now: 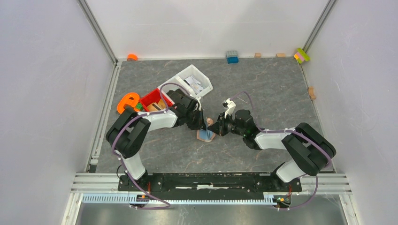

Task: Take the credit cards out of the card holder
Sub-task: Open the card holder at the center of the board.

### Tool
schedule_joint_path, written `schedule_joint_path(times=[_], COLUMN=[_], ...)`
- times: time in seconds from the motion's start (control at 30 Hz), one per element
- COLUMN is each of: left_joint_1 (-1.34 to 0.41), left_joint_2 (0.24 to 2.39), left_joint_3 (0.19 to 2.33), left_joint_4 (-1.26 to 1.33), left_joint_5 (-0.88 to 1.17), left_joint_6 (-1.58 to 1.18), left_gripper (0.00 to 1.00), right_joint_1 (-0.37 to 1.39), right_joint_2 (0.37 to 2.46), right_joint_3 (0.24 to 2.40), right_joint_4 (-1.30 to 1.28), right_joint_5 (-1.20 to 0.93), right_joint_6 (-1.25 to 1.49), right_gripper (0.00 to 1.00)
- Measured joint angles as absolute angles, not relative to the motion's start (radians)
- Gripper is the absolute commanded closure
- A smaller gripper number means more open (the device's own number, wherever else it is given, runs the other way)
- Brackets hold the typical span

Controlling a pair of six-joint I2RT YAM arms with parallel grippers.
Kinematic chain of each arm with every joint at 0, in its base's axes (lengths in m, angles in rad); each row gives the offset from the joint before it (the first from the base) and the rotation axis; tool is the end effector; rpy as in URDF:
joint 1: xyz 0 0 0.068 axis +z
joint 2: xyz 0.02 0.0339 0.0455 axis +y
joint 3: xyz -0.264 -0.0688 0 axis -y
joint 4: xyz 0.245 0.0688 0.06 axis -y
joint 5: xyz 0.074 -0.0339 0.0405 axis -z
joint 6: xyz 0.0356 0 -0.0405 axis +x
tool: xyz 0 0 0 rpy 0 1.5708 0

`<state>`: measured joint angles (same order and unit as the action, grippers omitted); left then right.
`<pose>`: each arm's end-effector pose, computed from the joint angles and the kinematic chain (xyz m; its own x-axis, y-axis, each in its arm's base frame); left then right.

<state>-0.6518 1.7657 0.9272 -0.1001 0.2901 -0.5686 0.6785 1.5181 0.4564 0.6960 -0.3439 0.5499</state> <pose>0.2669 -0.2164 0.1432 -0.9258 0.0574 -0.3737 0.2577 0.8190 -0.5126 0.2091 0.1840 0.1540 -0.6743 0.0884 -0.7332 -0.5673 0.5737 0.5908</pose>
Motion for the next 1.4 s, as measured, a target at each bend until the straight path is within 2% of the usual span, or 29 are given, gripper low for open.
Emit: schedule_joint_path(times=[0.27,0.43,0.6,0.8,1.03,1.17,1.4], left_joint_1=[-0.652,-0.652,-0.652,-0.652,-0.652,-0.652,-0.654], left_joint_2=[1.765,1.762,1.759,1.758,1.752,1.746,1.735], left_joint_3=[0.927,0.927,0.927,0.920,0.904,0.897,0.890], left_joint_4=[-0.099,-0.099,-0.099,-0.084,-0.064,-0.062,-0.056], left_joint_5=[0.291,0.295,0.299,0.316,0.328,0.334,0.335], left_joint_6=[-0.569,-0.569,-0.569,-0.569,-0.569,-0.569,-0.569], left_gripper=[0.73,0.65,0.63,0.63,0.63,0.63,0.63], right_joint_1=[0.679,0.679,0.679,0.680,0.684,0.693,0.708], right_joint_2=[1.489,1.470,1.471,1.472,1.472,1.472,1.472], right_joint_3=[0.456,0.456,0.463,0.476,0.491,0.500,0.511], right_joint_4=[0.649,0.619,0.612,0.580,0.540,0.522,0.490], right_joint_5=[-0.296,-0.265,-0.257,-0.241,-0.209,-0.190,-0.160], right_joint_6=[0.533,0.519,0.516,0.501,0.491,0.485,0.473], right_gripper=[0.89,0.90,0.79,0.62,0.57,0.44,0.42])
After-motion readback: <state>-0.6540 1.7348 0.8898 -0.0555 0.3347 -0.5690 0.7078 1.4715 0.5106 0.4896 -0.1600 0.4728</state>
